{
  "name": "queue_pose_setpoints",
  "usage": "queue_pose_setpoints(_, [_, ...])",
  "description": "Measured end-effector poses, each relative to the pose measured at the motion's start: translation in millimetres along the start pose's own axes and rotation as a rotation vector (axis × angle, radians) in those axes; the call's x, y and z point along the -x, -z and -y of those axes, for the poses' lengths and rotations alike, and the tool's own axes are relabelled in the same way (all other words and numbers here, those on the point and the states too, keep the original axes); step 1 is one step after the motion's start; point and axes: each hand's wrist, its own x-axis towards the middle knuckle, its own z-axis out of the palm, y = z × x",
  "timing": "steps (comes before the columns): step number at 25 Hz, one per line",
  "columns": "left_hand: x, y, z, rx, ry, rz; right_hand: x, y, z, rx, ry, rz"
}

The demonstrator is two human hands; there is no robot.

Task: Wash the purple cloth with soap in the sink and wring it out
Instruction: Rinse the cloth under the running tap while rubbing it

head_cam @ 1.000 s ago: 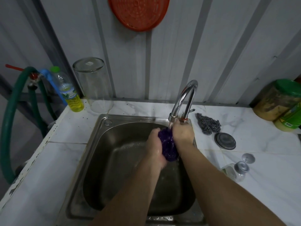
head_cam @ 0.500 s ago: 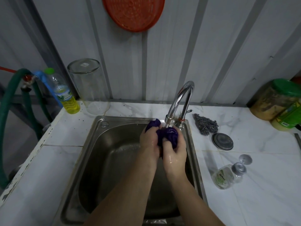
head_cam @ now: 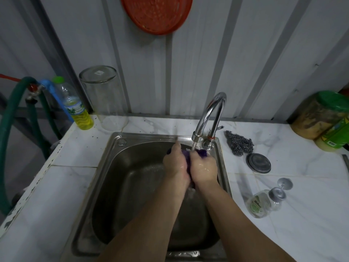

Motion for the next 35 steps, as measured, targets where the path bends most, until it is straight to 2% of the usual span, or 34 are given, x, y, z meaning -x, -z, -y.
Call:
queue_pose_setpoints(3, [-3, 7, 0, -0.049, 0.056, -0.009, -2, -2, 2, -0.149, -0.165, 0.116])
queue_pose_setpoints(5, [-4, 13, -1, 0.027, 0.125, 0.092, -4, 2, 2, -0.226, -0.193, 0.188])
queue_pose_setpoints(7, [-8, 22, -4, 0.147, 0.176, 0.228, -5, 7, 3, -0.355, -0.179, 0.229])
queue_pose_setpoints(11, [-9, 35, 5, 0.043, 0.321, 0.351, -2, 17, 7, -0.458, -0.068, 0.237])
queue_pose_setpoints(14, [-8, 38, 4, -0.045, 0.41, 0.382, 2, 30, 12, -0.194, 0.132, 0.305])
queue_pose_setpoints(16, [-14, 36, -9, -0.067, 0.409, 0.408, 10, 44, 16, 0.077, 0.263, 0.498])
queue_pose_setpoints(18, [-20, 33, -18, -0.093, 0.375, 0.384, 17, 60, 16, 0.35, 0.299, 0.717])
queue_pose_setpoints(19, [-23, 32, -20, -0.101, 0.342, 0.36, 19, 66, 16, 0.469, 0.319, 0.754])
queue_pose_setpoints(20, [-25, 32, -20, -0.096, 0.327, 0.345, 21, 71, 18, 0.539, 0.354, 0.721])
queue_pose_setpoints(22, [-25, 34, -21, -0.132, 0.328, 0.367, 18, 73, 24, 0.559, 0.452, 0.505])
queue_pose_setpoints(25, [-17, 40, -23, -0.339, 0.365, 0.499, 5, 57, 42, 0.305, 0.484, 0.111])
queue_pose_setpoints(26, [-11, 41, -23, -0.389, 0.37, 0.566, -3, 49, 45, 0.15, 0.392, 0.014])
queue_pose_setpoints(28, [-1, 41, -20, -0.461, 0.297, 0.707, -14, 30, 52, -0.248, 0.045, -0.097])
queue_pose_setpoints(30, [5, 41, -17, -0.515, 0.223, 0.773, -15, 12, 56, -0.549, -0.246, -0.101])
queue_pose_setpoints(31, [7, 41, -18, -0.532, 0.19, 0.783, -15, 6, 55, -0.611, -0.304, -0.085])
queue_pose_setpoints(33, [7, 42, -20, -0.566, 0.131, 0.745, -11, 3, 55, -0.609, -0.361, -0.03])
queue_pose_setpoints(35, [5, 47, -18, -0.547, 0.13, 0.634, -17, 9, 54, -0.497, -0.396, 0.065])
